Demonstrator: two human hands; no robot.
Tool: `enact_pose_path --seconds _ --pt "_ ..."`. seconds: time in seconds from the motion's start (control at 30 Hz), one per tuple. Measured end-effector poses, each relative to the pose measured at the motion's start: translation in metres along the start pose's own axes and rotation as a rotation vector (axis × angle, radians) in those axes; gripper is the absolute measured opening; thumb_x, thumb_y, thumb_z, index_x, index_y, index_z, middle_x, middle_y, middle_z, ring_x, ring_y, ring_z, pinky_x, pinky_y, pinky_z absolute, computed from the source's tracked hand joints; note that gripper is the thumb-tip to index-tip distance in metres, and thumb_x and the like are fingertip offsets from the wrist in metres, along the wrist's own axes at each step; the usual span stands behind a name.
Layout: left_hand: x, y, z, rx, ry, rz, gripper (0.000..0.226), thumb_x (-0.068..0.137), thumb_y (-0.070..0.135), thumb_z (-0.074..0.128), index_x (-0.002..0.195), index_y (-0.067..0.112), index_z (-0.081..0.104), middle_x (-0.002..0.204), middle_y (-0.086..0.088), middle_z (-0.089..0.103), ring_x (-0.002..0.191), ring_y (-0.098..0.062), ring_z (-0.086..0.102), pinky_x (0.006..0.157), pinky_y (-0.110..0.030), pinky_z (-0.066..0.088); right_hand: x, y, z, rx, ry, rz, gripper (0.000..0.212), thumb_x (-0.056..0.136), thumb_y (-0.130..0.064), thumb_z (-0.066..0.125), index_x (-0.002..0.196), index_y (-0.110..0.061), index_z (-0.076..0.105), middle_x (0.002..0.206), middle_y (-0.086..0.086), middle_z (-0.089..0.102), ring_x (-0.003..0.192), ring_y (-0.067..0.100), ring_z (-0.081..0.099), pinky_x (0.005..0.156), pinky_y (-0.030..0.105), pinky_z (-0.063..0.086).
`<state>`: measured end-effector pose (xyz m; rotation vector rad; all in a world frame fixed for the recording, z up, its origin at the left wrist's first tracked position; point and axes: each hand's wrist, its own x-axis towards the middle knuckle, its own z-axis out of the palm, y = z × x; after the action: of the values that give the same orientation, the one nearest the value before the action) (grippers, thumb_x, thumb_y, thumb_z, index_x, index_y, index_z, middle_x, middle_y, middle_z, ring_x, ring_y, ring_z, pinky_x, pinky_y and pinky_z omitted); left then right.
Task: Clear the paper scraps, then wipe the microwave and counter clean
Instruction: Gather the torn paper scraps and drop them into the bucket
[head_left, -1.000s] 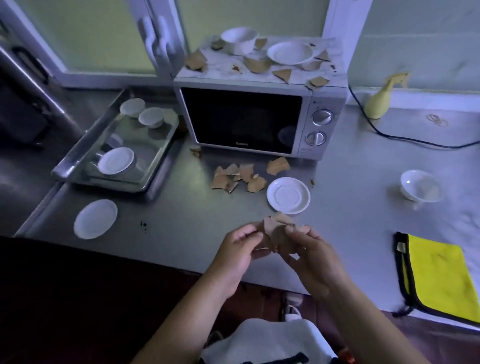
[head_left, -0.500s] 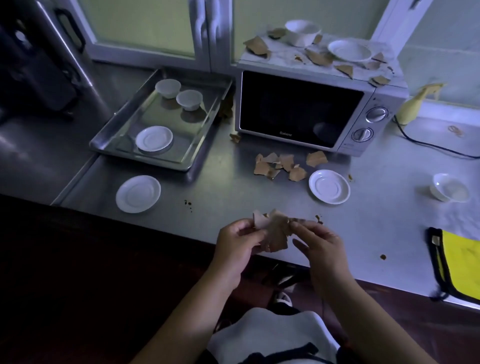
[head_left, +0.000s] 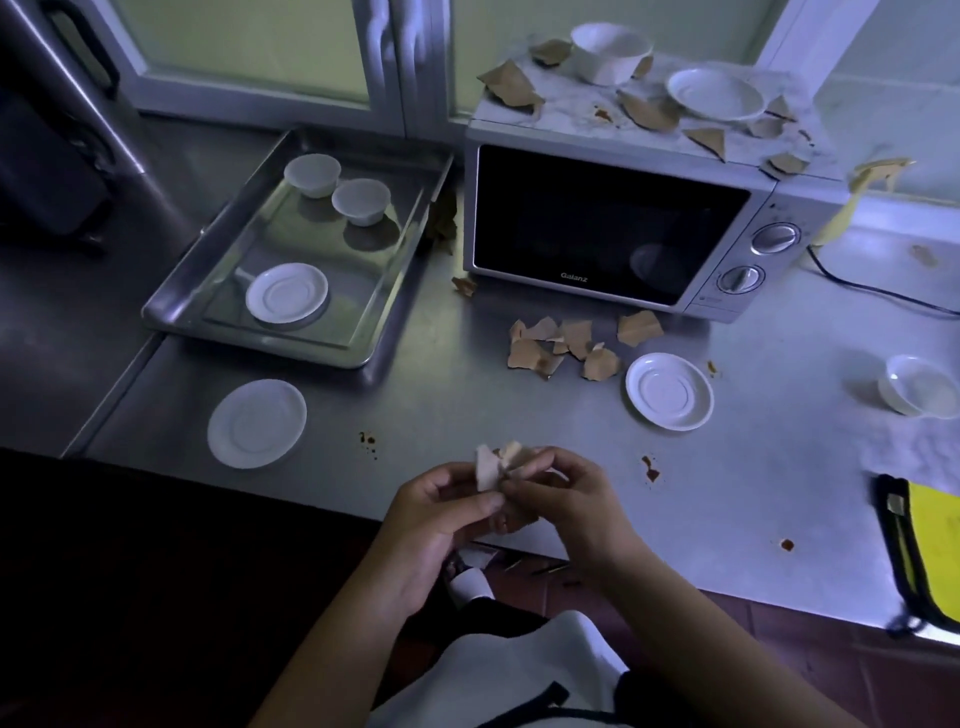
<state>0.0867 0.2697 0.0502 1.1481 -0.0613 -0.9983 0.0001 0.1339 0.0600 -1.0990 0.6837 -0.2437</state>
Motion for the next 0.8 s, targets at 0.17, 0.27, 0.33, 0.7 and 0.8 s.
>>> enact_pose_path --seconds 0.17,0.27,0.33,0.7,0.8 --pt "0.035 0.02 -0.024 0.111 0.218 -0.025 0.024 0.08 -0.006 0.07 0.097 0.009 0.077 0.1 -0.019 0.075 0.087 -0.028 0.072 0.077 -0.036 0.059 0.06 -0.007 0.001 -0.091 -0.061 0.032 0.019 0.076 0.0 0.08 0.086 -0.011 0.067 0.083 0.008 0.07 0.076 0.018 0.065 0.07 0.03 0.053" --pt "0.056 0.032 -0.039 0.104 0.336 -0.078 0.028 0.083 -0.01 0.065 0.103 0.007 0.074 0.099 -0.015 0.075 0.083 -0.022 0.071 0.071 -0.029 0.059 0.123 -0.01 -0.032 -0.528 0.178 -0.061 0.02 0.084 -0.023 0.078 0.102 -0.022 0.069 0.101 -0.004 0.068 0.092 0.01 0.064 0.08 0.031 0.054" --pt "0.067 0.037 -0.047 0.119 0.368 -0.11 0.03 0.085 -0.01 0.062 0.109 0.006 0.071 0.098 -0.012 0.074 0.079 -0.019 0.069 0.067 -0.026 0.058 0.163 -0.007 -0.057 -0.958 0.289 -0.106 0.032 0.088 -0.031 0.072 0.118 -0.023 0.065 0.118 0.0 0.063 0.109 0.02 0.057 0.091 0.038 0.05" --pt "0.089 0.039 -0.062 0.053 0.425 -0.232 0.022 0.085 -0.01 0.06 0.105 -0.001 0.067 0.093 -0.018 0.073 0.081 -0.025 0.068 0.073 -0.031 0.061 0.282 0.013 -0.037 -1.53 0.393 0.15 0.056 0.092 -0.052 0.043 0.134 -0.016 0.053 0.137 0.008 0.054 0.133 0.035 0.033 0.105 0.053 0.019" --pt "0.098 0.045 -0.065 0.053 0.402 -0.216 0.022 0.085 -0.009 0.06 0.104 -0.001 0.067 0.092 -0.017 0.074 0.079 -0.024 0.07 0.069 -0.028 0.061 0.287 0.02 -0.031 -1.401 0.454 0.235 0.058 0.094 -0.048 0.049 0.139 -0.011 0.048 0.137 0.009 0.052 0.133 0.034 0.035 0.107 0.052 0.02"
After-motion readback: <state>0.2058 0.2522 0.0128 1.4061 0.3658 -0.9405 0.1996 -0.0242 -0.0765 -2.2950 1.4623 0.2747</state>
